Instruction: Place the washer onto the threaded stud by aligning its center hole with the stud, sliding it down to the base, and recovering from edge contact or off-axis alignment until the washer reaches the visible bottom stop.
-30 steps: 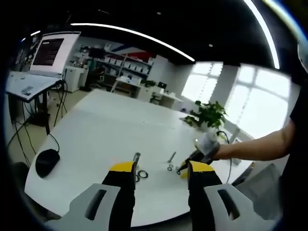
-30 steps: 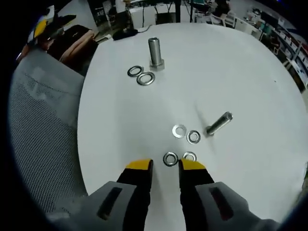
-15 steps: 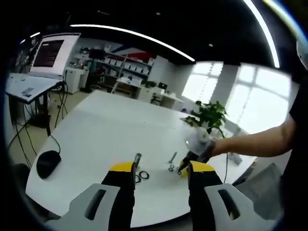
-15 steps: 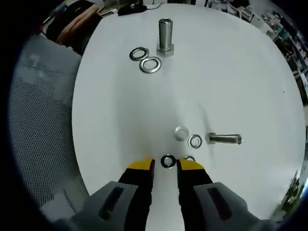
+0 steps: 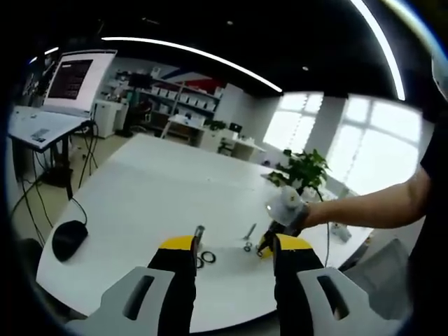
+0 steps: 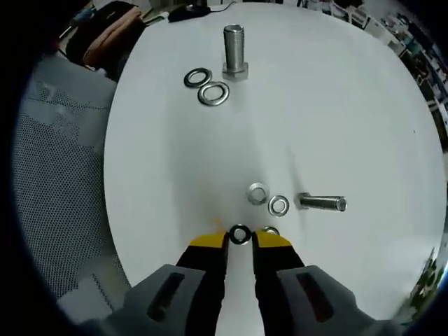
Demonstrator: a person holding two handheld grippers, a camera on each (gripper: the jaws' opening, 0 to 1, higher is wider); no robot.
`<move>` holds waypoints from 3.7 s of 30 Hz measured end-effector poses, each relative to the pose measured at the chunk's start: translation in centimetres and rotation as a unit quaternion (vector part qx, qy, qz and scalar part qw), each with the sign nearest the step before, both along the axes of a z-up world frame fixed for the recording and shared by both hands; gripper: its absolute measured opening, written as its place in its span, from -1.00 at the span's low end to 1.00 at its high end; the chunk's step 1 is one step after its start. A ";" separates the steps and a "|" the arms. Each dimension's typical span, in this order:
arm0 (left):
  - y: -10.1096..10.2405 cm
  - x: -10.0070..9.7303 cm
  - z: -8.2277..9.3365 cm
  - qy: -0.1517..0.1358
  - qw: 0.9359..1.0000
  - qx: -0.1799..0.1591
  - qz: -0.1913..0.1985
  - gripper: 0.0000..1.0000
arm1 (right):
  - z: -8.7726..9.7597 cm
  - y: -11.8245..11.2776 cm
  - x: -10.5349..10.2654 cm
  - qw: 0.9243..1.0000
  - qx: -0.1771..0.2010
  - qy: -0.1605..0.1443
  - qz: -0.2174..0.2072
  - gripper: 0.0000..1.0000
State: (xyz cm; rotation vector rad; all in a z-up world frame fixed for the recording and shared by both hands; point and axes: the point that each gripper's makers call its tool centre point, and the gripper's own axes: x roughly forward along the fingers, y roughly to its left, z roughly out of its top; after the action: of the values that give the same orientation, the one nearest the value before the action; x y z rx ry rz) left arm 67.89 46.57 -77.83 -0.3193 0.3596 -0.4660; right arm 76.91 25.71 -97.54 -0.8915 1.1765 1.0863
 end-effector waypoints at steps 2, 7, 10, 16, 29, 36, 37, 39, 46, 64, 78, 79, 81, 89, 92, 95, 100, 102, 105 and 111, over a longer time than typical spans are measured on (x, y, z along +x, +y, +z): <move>0.0 0.0 0.0 -0.001 1.000 0.000 0.000 -0.17 | 0.0 0.0 0.0 1.000 -0.003 -0.001 0.002 -0.68; 0.1 0.0 0.1 -0.002 1.000 -0.002 0.001 -0.18 | 0.0 0.0 0.0 1.000 -0.001 -0.005 0.014 -0.72; 0.1 0.1 0.1 -0.003 1.000 -0.002 0.002 -0.18 | -0.1 -0.1 0.2 1.000 0.006 -0.004 0.017 -0.73; 0.1 0.1 0.1 -0.002 1.000 -0.001 0.002 -0.18 | -0.1 0.0 0.2 1.000 0.008 -0.005 0.015 -0.73; 0.2 0.1 0.0 -0.001 1.000 -0.001 0.003 -0.18 | 0.1 0.0 0.2 1.000 0.023 0.003 -0.009 -0.74; 0.2 0.1 0.0 0.000 1.000 0.000 0.003 -0.18 | 0.0 0.0 0.2 1.000 0.024 0.000 -0.010 -0.74; 0.2 0.1 0.0 0.000 1.000 0.000 0.003 -0.19 | 0.0 0.0 0.2 1.000 0.024 0.000 -0.010 -0.74; 0.2 0.1 -0.1 0.001 1.000 0.000 0.003 -0.19 | 0.0 0.0 0.2 1.000 0.025 0.000 -0.010 -0.74; 0.2 0.1 -0.1 0.001 1.000 0.000 0.004 -0.19 | 0.4 0.2 0.1 0.999 0.034 0.002 -0.016 -0.75; 0.2 0.1 -0.1 0.003 1.000 0.002 0.002 -0.20 | 2.2 0.0 0.2 0.997 0.069 -0.002 -0.046 -0.75; 0.1 -0.1 -0.3 0.006 1.000 0.005 -0.002 -0.20 | 4.5 -0.2 0.9 0.994 0.092 -0.018 -0.060 -0.75; 0.0 -0.1 -0.3 0.006 1.000 0.006 -0.002 -0.20 | 4.7 -0.2 0.9 0.994 0.093 -0.019 -0.061 -0.75; 0.0 -0.1 -0.3 0.007 1.000 0.006 -0.002 -0.20 | 5.1 -0.3 1.0 0.993 0.095 -0.022 -0.062 -0.75; 0.0 -0.1 -0.4 0.007 1.000 0.007 -0.004 -0.20 | 6.1 -0.5 1.6 0.992 0.101 -0.031 -0.064 -0.75; 0.0 -0.1 -0.3 0.006 1.000 0.006 -0.003 -0.20 | 6.7 -0.5 1.9 0.992 0.104 -0.036 -0.066 -0.75; 0.0 -0.1 -0.3 0.006 1.000 0.006 -0.004 -0.20 | 7.1 -0.6 2.1 0.991 0.105 -0.040 -0.067 -0.75; 0.0 -0.1 -0.3 0.006 1.000 0.006 -0.004 -0.20 | 7.8 -0.7 2.7 0.990 0.108 -0.048 -0.070 -0.75; 0.0 -0.1 -0.3 0.006 1.000 0.006 -0.004 -0.20 | 8.1 -0.8 2.9 0.990 0.110 -0.050 -0.073 -0.75; 0.0 -0.1 -0.3 0.006 1.000 0.006 -0.004 -0.20 | 8.5 -0.8 3.2 0.989 0.114 -0.056 -0.077 -0.75; 0.0 -0.1 -0.3 0.004 1.000 0.005 -0.003 -0.20 | 9.3 -1.0 4.3 0.985 0.126 -0.068 -0.097 -0.75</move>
State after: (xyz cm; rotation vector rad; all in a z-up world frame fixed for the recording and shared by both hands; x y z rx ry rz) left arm 67.82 46.61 -78.09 -0.3112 0.3709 -0.4678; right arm 81.26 24.70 -88.22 -0.6300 0.9652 0.9735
